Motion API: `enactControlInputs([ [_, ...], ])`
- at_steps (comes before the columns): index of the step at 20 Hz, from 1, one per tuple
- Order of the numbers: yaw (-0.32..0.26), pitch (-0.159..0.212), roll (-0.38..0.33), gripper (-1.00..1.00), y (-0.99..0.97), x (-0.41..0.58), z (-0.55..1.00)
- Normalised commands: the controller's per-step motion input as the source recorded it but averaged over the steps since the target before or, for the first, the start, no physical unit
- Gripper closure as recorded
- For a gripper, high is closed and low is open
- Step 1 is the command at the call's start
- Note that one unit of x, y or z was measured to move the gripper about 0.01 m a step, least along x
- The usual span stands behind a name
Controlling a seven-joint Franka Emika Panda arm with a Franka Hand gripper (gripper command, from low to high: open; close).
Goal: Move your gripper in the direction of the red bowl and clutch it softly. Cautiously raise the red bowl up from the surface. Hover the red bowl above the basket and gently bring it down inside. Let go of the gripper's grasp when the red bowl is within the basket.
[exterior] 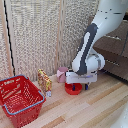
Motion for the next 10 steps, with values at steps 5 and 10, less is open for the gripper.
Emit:
enactControlInputs([
  [5,0.0,0.0,-0.001,1.0,0.03,0.0,0.0],
  [10,0.0,0.0,-0.007,1.0,0.1,0.007,0.0],
])
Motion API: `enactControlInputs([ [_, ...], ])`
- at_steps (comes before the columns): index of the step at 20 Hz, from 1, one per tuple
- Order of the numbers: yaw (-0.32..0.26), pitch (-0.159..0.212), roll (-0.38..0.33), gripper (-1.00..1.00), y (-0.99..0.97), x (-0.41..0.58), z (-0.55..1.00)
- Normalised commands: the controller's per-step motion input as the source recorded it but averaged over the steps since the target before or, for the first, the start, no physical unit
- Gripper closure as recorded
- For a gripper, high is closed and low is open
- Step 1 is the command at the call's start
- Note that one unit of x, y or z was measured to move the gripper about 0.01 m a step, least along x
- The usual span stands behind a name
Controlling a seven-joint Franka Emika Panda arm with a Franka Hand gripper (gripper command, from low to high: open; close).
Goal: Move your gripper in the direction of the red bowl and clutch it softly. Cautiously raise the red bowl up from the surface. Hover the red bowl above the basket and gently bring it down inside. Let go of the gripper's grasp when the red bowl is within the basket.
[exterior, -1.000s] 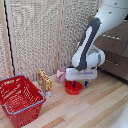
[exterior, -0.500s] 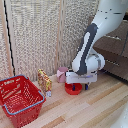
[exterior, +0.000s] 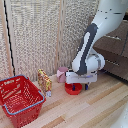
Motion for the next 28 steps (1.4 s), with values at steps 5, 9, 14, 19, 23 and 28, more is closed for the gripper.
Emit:
enactControlInputs([
  [5,0.0,0.0,-0.005,1.0,0.07,0.048,0.02],
  [9,0.0,0.0,-0.004,1.0,0.07,0.053,0.0],
  [14,0.009,0.0,-0.004,1.0,0.06,0.008,0.0],
  [19,0.0,0.0,0.0,1.0,0.03,0.047,0.0],
  [23,0.0,0.0,0.002,1.0,0.01,0.012,0.08],
  [28,0.0,0.041,0.044,1.0,0.0,0.114,0.55],
])
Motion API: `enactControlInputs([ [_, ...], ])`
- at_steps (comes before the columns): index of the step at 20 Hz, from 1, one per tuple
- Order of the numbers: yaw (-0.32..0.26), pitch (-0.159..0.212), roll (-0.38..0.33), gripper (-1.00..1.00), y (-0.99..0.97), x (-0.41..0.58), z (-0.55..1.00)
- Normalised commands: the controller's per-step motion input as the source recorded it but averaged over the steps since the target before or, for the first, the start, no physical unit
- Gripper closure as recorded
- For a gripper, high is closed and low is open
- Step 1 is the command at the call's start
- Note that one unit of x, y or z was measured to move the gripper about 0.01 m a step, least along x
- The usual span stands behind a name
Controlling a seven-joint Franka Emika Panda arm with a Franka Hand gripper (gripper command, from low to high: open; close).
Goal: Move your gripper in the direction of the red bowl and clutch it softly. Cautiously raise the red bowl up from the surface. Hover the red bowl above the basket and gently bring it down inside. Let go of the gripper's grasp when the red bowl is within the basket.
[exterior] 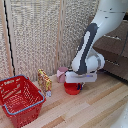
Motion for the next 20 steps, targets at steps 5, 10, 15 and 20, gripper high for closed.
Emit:
enactControlInputs([
  [5,0.036,0.096,0.051,1.0,0.0,0.29,0.92],
  [10,0.07,0.09,0.045,1.0,0.0,0.368,0.95],
  [15,0.073,0.094,0.038,1.0,0.0,0.363,0.95],
  [20,0.061,0.079,0.031,1.0,0.24,0.433,0.91],
])
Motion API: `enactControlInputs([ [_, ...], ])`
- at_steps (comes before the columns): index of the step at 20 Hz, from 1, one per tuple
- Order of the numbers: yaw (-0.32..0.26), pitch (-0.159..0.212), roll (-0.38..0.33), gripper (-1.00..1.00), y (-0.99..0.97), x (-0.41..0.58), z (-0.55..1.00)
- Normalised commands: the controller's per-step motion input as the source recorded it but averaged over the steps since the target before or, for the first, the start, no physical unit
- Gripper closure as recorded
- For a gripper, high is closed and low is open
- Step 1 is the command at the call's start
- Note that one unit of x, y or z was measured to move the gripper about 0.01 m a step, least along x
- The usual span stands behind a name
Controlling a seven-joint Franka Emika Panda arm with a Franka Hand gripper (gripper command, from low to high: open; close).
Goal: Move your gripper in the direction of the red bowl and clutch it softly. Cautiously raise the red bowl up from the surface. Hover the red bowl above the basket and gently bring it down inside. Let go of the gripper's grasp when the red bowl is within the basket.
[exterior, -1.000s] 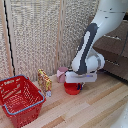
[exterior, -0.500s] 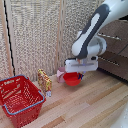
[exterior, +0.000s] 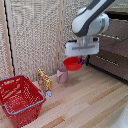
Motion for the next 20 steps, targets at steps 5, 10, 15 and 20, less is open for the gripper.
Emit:
enactControlInputs([
  [5,0.07,0.078,0.015,1.0,0.65,0.475,0.55],
  [10,0.055,0.076,0.0,1.0,0.81,0.458,0.31],
  [15,0.031,0.044,0.0,1.0,0.88,0.383,0.24],
  [20,0.029,0.039,0.0,1.0,0.88,0.383,0.23],
])
